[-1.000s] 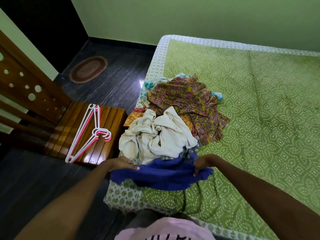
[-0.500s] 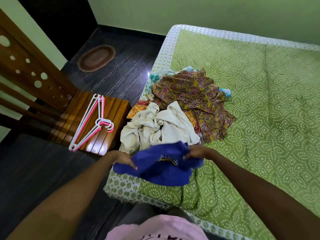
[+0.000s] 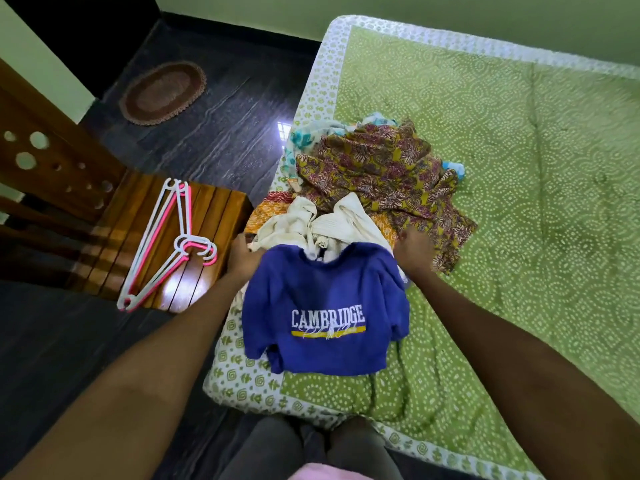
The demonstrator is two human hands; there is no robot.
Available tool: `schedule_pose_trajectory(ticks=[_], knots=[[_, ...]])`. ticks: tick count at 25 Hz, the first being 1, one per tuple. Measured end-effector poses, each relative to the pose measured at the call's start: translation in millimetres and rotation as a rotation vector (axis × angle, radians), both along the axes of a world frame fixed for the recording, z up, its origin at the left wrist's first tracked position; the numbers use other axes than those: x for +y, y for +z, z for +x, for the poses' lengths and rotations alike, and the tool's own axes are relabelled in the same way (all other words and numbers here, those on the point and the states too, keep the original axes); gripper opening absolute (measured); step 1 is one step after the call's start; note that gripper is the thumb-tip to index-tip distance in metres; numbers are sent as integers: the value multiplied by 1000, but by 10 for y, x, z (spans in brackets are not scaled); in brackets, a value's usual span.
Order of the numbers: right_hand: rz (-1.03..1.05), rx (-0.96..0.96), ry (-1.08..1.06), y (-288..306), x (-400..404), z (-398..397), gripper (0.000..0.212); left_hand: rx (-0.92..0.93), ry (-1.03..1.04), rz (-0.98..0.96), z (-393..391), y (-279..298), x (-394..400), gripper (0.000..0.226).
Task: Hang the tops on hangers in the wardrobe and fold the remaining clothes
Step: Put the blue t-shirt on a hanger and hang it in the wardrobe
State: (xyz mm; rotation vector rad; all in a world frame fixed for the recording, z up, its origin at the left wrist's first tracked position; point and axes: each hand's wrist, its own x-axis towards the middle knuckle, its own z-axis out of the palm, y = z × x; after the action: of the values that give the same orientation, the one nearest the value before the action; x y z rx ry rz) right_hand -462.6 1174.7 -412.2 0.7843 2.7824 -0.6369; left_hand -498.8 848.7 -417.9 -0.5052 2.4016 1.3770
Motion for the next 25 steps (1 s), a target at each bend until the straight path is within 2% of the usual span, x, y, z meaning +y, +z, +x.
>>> schedule_pose_trajectory(ticks=[2, 5, 9, 13, 16, 20, 22, 25], knots=[[-78, -11, 97, -140, -268, 41, 29, -56, -45, 34, -36, -109, 12, 48], [-149, -59, 323, -487, -744, 232, 32, -106, -161, 17, 143, -417, -75, 44], [-152, -200, 472, -780, -1380, 102, 20, -182, -184, 1, 265, -790, -496, 46], [-267, -198, 620, -945, -2319, -282, 17, -209, -67, -6, 234, -973, -1113, 46], [-372, -145, 650, -1139, -3173, -696, 17, -121, 53, -155, 81, -1181, -1691, 43], [-300, -141, 668, -1379, -3963, -1305, 26, -50, 174, -401, -247, -1440, -2445, 49], [-238, -204, 687, -1542, -4223, -1548, 34, -104, 210, -491, -376, -1624, -2817, 56], [-136, -253, 724, -1757, -4382, -1710, 31, -245, 296, -492, -448, -1881, -3166, 60]])
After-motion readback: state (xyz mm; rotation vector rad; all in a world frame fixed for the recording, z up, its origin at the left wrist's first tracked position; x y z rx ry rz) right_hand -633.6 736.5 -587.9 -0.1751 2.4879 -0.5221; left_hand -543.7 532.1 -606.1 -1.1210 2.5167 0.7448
